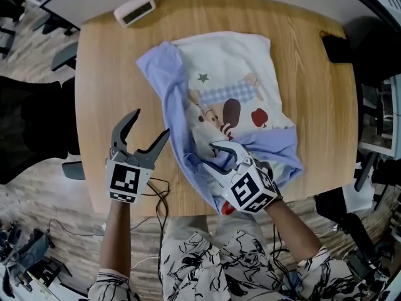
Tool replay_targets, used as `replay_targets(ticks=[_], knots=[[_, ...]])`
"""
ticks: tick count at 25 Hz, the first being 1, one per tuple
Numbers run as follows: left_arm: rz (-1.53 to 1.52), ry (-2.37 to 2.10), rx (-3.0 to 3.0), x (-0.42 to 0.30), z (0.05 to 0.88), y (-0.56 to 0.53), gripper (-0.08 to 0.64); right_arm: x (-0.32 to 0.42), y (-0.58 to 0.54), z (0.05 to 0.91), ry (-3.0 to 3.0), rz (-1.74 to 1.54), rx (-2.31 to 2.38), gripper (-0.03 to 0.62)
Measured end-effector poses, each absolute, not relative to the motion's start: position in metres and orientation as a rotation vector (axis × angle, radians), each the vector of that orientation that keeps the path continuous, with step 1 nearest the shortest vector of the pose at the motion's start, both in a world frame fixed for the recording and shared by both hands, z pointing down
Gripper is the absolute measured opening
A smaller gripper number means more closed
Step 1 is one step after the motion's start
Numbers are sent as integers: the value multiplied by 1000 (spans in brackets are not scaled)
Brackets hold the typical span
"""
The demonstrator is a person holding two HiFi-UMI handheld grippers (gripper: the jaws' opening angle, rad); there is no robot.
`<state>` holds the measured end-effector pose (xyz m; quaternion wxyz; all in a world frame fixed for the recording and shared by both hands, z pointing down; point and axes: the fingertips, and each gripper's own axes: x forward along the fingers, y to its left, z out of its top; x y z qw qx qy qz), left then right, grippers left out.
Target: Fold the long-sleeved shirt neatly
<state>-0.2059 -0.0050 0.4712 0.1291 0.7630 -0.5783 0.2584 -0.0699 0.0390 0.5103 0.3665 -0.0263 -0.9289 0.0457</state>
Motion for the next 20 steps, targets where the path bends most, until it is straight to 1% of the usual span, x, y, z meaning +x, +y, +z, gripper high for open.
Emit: replay_targets(ticks=[3, 7, 11, 17, 20], knots=[[754, -1692, 2176, -237, 489, -34, 342, -81, 30, 512, -2396, 169, -42, 184], [742, -1689, 2092, -283, 517, -77, 339, -89, 24, 509, -2398, 227, -17, 184], [777, -1622, 2056, -324, 540, -116, 317, -89, 26, 508, -2382, 240, 5, 184], [912, -1400, 2100, -335, 572, -137, 311, -80, 15, 514, -2375, 326, 107, 184], [911, -1333, 2097, -340, 585, -140, 301, -86, 5, 523, -2362, 366, 152, 183]])
